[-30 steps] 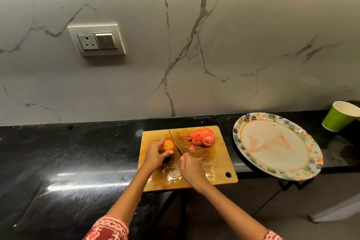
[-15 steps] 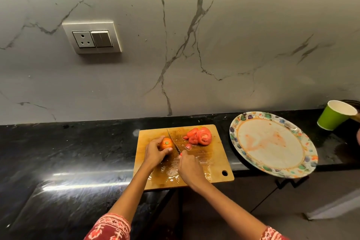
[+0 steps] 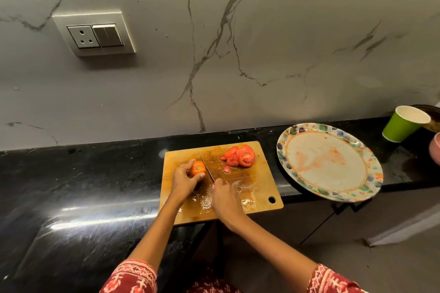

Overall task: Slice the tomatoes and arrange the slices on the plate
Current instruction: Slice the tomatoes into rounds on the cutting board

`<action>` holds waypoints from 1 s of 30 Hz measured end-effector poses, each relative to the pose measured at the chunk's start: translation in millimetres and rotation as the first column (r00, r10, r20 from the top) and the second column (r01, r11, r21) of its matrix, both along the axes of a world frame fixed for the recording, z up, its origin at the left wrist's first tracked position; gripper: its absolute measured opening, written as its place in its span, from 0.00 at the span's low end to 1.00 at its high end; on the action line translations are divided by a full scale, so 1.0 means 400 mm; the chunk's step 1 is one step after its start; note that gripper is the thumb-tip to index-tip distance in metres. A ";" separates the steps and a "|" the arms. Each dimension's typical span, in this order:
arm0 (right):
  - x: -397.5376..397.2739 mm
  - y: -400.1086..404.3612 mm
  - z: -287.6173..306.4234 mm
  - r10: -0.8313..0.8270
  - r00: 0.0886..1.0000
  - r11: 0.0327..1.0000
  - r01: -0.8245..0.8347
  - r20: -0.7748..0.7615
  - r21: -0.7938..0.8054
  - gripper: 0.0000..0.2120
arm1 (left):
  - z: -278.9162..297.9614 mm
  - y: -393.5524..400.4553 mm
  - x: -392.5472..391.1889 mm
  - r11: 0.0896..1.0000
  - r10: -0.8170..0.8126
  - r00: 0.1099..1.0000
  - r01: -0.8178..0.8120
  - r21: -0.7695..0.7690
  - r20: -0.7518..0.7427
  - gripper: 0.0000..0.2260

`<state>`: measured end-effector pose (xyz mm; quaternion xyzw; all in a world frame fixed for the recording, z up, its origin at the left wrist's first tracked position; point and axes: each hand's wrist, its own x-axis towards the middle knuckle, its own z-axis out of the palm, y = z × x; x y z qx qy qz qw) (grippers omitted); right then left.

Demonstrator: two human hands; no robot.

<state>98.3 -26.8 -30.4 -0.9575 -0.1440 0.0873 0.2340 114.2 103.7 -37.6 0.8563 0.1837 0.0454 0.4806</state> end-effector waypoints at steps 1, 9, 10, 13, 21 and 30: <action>-0.006 -0.003 -0.001 0.004 1.000 1.000 -0.004 0.009 -0.004 0.09 | 0.001 0.005 0.000 1.000 -0.003 1.000 0.003 -0.026 -0.004 0.27; 0.041 0.046 0.004 -0.027 0.998 0.998 0.029 -0.053 0.047 0.09 | 0.006 0.011 -0.005 0.999 -0.046 0.999 0.047 -0.025 0.019 0.26; 0.033 0.039 0.000 -0.015 0.999 0.999 0.016 -0.038 0.030 0.09 | 0.007 0.012 -0.004 0.998 -0.041 0.999 0.041 -0.036 0.010 0.26; -0.001 0.013 -0.018 0.027 1.000 1.000 -0.027 0.007 0.005 0.08 | 0.010 0.017 -0.004 0.998 -0.021 1.000 0.022 -0.063 0.005 0.27; 0.049 0.057 -0.014 -0.033 0.995 0.999 0.035 -0.091 0.014 0.09 | 0.011 0.008 -0.006 0.999 -0.043 0.999 0.043 0.017 0.010 0.27; 0.028 0.037 -0.025 -0.030 0.996 1.000 0.029 -0.079 -0.010 0.11 | 0.012 0.016 -0.005 0.999 -0.041 0.999 0.041 -0.022 -0.015 0.28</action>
